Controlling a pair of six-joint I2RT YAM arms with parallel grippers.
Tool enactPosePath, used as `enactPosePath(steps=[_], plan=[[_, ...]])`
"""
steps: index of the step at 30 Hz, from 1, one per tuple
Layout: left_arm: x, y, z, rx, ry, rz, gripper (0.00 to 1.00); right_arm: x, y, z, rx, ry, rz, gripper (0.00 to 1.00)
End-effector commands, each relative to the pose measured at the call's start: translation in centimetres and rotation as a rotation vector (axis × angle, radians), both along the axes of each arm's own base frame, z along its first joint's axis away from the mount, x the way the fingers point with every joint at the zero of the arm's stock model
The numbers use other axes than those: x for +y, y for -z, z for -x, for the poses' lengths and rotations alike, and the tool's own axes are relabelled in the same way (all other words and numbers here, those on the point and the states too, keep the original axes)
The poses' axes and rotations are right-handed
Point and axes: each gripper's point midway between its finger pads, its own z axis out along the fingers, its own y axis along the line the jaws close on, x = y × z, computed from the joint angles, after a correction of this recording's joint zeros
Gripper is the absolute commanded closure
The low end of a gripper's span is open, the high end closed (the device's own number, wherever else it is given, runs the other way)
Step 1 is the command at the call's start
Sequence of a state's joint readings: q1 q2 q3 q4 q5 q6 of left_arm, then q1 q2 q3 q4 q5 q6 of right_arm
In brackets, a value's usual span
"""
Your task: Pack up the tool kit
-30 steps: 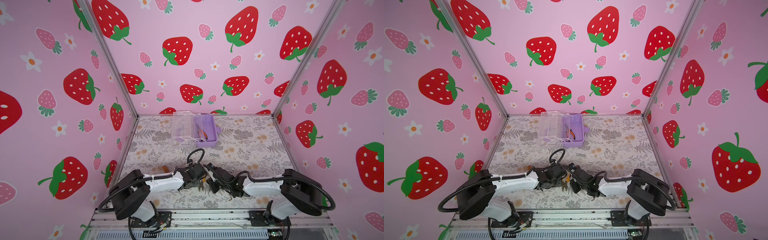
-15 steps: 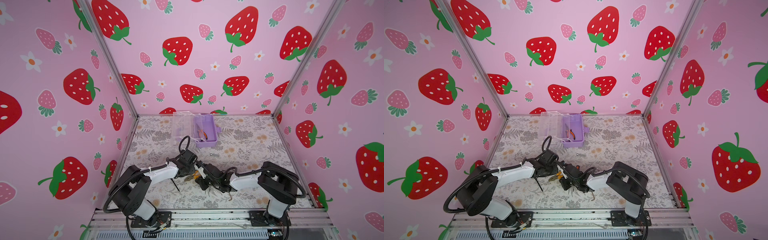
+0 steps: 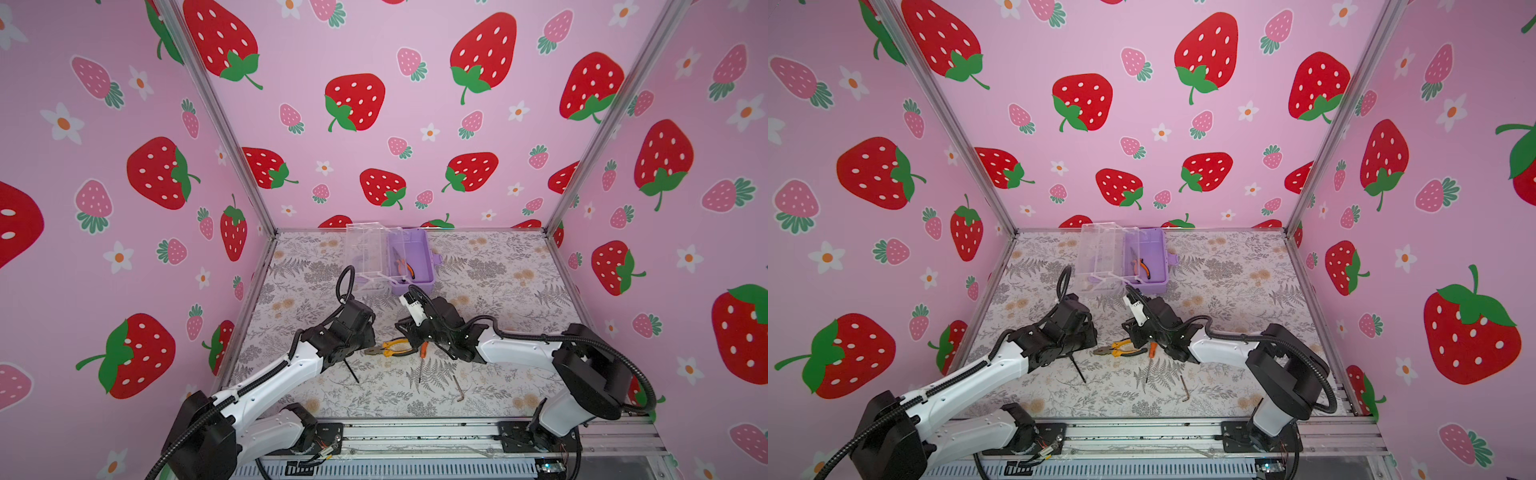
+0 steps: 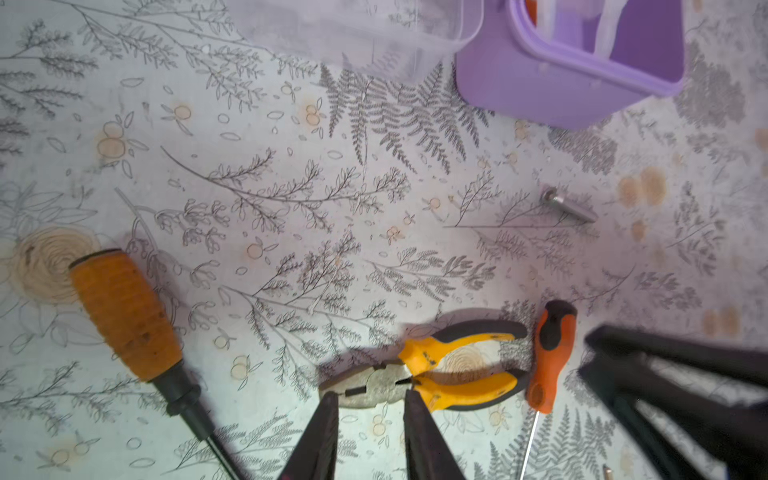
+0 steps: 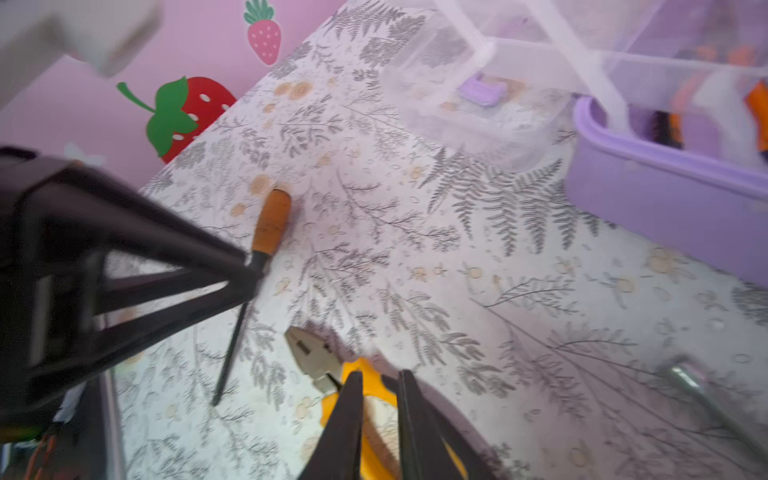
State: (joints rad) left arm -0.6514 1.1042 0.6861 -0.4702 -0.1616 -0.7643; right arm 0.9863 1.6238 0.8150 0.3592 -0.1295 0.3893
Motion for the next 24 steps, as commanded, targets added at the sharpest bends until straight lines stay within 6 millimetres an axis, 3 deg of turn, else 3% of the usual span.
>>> enactPosePath(steps=[1,7,12,19,24], plan=[[1.0,1.0,2.6,0.045,0.000,-0.067,0.69,0.4,2.3,-0.9,-0.006,-0.025,0.103,0.79],[-1.3,2.2,5.8,0.056,0.039,-0.040,0.69,2.8,3.8,-2.4,-0.003,-0.050,0.125,0.79],[-3.5,4.7,6.6,0.100,0.055,0.011,0.69,3.9,5.8,-4.1,0.046,-0.056,0.137,0.78],[-5.9,6.4,5.4,0.126,0.082,0.004,0.70,2.7,9.1,-4.4,0.117,-0.050,0.178,0.78],[-6.2,8.6,4.8,0.197,0.055,0.032,0.71,1.1,9.9,-3.8,0.127,-0.038,0.197,0.78]])
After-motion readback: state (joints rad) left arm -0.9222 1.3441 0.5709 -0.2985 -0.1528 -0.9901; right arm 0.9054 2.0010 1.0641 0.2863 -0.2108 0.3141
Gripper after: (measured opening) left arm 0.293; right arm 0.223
